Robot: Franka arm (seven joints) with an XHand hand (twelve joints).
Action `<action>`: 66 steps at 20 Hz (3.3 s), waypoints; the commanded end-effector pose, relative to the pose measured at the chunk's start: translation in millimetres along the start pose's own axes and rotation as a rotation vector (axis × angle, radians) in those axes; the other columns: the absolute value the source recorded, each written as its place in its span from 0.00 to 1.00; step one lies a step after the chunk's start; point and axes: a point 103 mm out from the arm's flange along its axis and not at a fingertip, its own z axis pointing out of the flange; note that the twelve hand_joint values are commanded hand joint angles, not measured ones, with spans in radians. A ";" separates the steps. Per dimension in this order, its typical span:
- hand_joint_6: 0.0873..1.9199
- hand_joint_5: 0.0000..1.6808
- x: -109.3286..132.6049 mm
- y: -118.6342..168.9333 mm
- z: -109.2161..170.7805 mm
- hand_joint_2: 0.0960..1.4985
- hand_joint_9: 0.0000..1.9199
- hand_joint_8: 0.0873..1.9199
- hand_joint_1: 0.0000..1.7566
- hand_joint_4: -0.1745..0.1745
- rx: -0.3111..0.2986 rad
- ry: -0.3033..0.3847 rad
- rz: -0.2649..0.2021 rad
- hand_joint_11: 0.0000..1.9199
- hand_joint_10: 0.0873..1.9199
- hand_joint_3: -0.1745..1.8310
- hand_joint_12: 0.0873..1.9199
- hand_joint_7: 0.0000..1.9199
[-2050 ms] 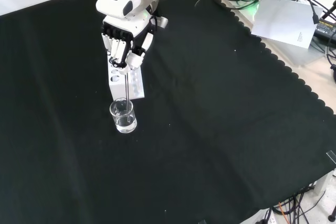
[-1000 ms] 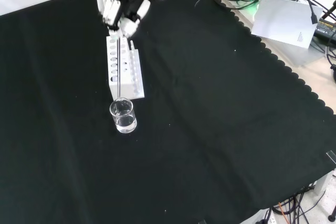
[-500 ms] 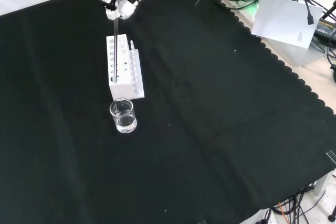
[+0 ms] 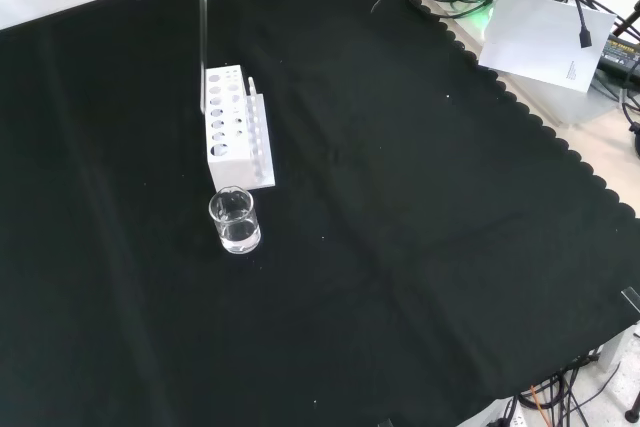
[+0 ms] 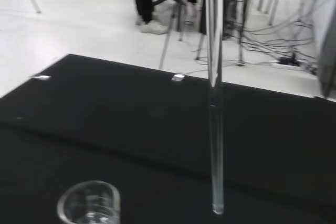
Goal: Put the glass rod back on the white test tube rack.
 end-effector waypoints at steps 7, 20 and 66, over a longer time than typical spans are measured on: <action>0.38 0.55 -77.3 -51.3 -8.2 0.75 0.85 0.69 0.72 0.00 0.005 -0.020 0.134 0.82 0.42 0.09 0.44 0.50; 0.38 0.55 -81.6 -72.1 -10.0 0.75 0.85 0.69 0.72 0.00 0.013 -0.030 0.145 0.82 0.42 0.09 0.44 0.50; 0.38 0.55 -57.7 -96.6 41.8 0.75 0.85 0.69 0.72 0.00 0.072 0.031 0.129 0.82 0.42 0.09 0.44 0.50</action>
